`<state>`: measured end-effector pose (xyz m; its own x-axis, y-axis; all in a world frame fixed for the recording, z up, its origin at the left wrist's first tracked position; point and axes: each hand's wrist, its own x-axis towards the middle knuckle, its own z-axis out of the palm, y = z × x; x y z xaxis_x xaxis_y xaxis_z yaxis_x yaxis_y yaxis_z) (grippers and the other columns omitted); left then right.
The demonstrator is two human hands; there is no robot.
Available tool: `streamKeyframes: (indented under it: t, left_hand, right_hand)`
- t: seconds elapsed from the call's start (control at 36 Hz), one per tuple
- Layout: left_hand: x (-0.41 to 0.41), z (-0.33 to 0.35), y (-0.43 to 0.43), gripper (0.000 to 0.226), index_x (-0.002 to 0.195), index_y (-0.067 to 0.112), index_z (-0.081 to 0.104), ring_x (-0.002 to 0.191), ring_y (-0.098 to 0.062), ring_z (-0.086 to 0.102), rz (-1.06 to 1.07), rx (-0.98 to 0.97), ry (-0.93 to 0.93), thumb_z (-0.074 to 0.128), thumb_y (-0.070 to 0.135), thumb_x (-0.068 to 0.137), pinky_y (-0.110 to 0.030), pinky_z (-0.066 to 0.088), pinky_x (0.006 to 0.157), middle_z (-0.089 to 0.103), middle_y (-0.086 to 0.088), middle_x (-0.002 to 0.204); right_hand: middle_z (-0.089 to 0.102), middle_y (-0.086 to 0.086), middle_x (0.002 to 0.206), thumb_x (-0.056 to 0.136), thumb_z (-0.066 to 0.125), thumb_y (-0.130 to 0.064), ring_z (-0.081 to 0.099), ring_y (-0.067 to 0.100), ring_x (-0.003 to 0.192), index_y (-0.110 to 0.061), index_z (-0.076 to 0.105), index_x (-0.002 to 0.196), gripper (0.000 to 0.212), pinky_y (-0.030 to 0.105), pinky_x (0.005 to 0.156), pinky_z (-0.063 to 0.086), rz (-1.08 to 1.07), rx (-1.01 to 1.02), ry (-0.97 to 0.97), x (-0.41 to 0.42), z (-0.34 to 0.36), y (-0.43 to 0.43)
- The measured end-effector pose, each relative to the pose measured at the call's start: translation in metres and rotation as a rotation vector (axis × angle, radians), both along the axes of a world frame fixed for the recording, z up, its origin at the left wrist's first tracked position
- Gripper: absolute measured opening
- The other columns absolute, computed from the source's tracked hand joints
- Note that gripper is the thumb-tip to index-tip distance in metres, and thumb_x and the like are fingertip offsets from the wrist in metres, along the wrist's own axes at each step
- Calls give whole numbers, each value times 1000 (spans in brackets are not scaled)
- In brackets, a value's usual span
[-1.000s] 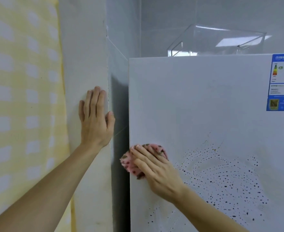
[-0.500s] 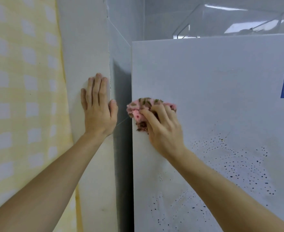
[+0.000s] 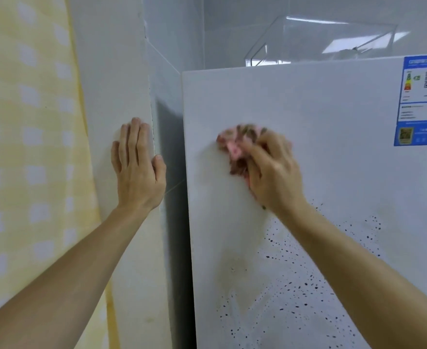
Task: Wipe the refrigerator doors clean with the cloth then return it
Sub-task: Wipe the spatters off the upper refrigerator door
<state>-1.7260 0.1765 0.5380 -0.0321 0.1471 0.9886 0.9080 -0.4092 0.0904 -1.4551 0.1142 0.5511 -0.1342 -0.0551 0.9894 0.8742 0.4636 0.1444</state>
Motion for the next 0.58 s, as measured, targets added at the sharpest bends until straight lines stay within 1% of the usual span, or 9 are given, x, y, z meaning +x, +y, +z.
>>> streamKeyframes:
  t: [0.06, 0.14, 0.19, 0.28, 0.36, 0.42, 0.47, 0.53, 0.58]
  left_hand:
    - [0, -1, 1, 68, 167, 13, 14, 164, -23, 3, -2, -5, -7, 36, 21, 103, -50, 1, 132, 10, -5, 176]
    - [3, -3, 1, 67, 167, 12, 15, 164, -22, 4, -13, 7, 0, 35, 22, 104, -50, 2, 132, 11, -6, 176]
    - [9, -7, -1, 66, 167, 10, 16, 163, -25, 6, -29, 31, 38, 36, 24, 105, -50, 3, 132, 13, -8, 176]
    - [21, -12, -3, 65, 166, 10, 19, 163, -28, 8, -48, 44, 77, 36, 28, 106, -53, 4, 132, 15, -10, 175]
    - [30, -13, -6, 64, 165, 9, 22, 163, -31, 9, -62, 34, 68, 34, 33, 107, -58, 3, 130, 16, -10, 175]
    - [33, -12, -10, 64, 165, 10, 23, 163, -32, 8, -69, 21, 64, 33, 36, 107, -61, 2, 129, 15, -11, 175]
    - [35, -11, -14, 64, 166, 11, 22, 163, -32, 7, -75, 12, 76, 33, 37, 108, -64, 0, 128, 13, -11, 175]
    - [39, -10, -18, 64, 166, 13, 23, 163, -31, 6, -80, 17, 113, 34, 37, 107, -65, -1, 128, 12, -11, 175]
    - [46, -9, -22, 64, 165, 15, 25, 163, -30, 7, -83, 36, 156, 36, 37, 106, -65, -1, 128, 14, -12, 175]
  right_hand:
    - [60, 19, 94, 93, 71, 2, 59, 37, 84, -4, 79, 113, 22, 39, 58, 52, 3, 13, 109, -2, 17, 1]
    - [61, 20, 96, 95, 70, 0, 54, 32, 90, -4, 79, 112, 19, 40, 59, 53, 15, 11, 188, -11, 5, 3]
    - [62, 20, 103, 93, 72, 0, 48, 27, 95, -6, 80, 111, 21, 39, 60, 52, 18, -4, 142, -13, -20, 4]
    - [53, 11, 111, 85, 79, -2, 57, 33, 90, -7, 80, 112, 27, 39, 63, 53, 1, -46, -35, -3, -73, 4]
    - [60, 12, 99, 82, 81, -3, 58, 30, 82, -5, 80, 111, 29, 41, 65, 57, 12, -135, -214, 14, -121, -1]
    - [61, 10, 92, 87, 72, -4, 53, 24, 82, -5, 79, 111, 24, 40, 64, 56, 19, -185, -328, 25, -132, -5]
    - [60, 9, 89, 87, 75, -4, 54, 24, 80, -5, 78, 108, 22, 36, 64, 55, 27, -202, -414, 32, -126, -7]
    - [63, 10, 87, 83, 85, -6, 60, 27, 77, -8, 80, 107, 24, 38, 64, 55, 20, -191, -392, 36, -110, -10]
    - [64, 11, 91, 96, 73, -13, 62, 31, 80, -12, 81, 108, 14, 41, 69, 56, 41, -181, -218, 38, -82, -16]
